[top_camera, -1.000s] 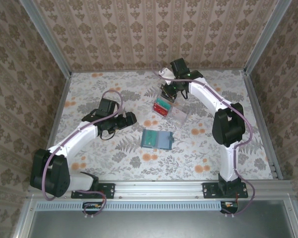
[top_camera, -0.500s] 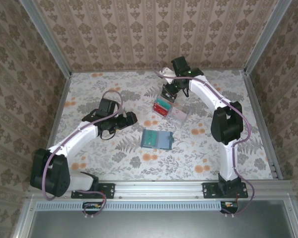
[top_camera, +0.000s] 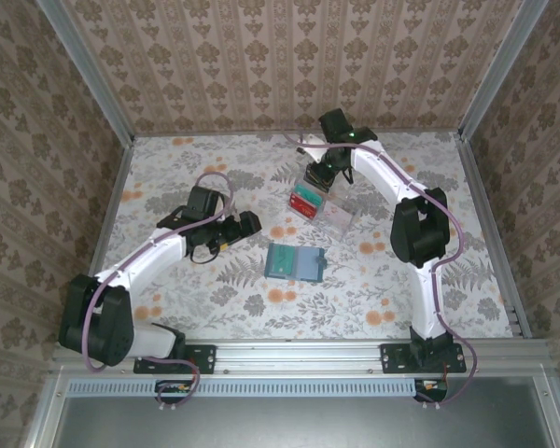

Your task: Take the credit cards out of the card holder

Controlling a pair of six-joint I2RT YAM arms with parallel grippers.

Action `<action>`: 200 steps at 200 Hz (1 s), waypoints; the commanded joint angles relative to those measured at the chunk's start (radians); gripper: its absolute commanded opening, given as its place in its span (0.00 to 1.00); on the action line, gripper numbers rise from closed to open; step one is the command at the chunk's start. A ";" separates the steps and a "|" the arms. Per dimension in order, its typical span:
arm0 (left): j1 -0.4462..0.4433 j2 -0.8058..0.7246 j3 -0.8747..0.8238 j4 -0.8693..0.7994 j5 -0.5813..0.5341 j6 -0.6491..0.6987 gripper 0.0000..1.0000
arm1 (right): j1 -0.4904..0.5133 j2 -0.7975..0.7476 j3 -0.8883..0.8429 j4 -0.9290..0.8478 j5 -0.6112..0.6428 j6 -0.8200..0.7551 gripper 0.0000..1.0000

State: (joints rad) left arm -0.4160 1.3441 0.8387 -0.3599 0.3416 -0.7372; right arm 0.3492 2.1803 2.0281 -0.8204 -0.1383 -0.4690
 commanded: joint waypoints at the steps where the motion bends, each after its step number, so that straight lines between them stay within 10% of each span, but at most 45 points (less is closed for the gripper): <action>1: 0.008 0.006 -0.012 0.012 0.037 -0.011 1.00 | -0.002 0.025 0.051 -0.031 -0.007 0.007 0.13; 95: 0.008 -0.004 -0.010 -0.006 0.031 0.008 1.00 | 0.002 -0.067 0.028 -0.043 0.001 0.095 0.37; 150: 0.013 -0.005 0.022 -0.097 -0.060 0.056 1.00 | 0.029 -0.425 -0.405 0.221 0.121 0.529 0.65; 200: 0.011 0.022 0.051 -0.134 -0.078 0.089 1.00 | 0.080 -0.691 -0.818 0.369 -0.015 0.978 0.67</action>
State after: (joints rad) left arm -0.4095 1.3468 0.8482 -0.4461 0.2871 -0.6941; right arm 0.4065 1.5505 1.3647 -0.5507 -0.0673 0.1856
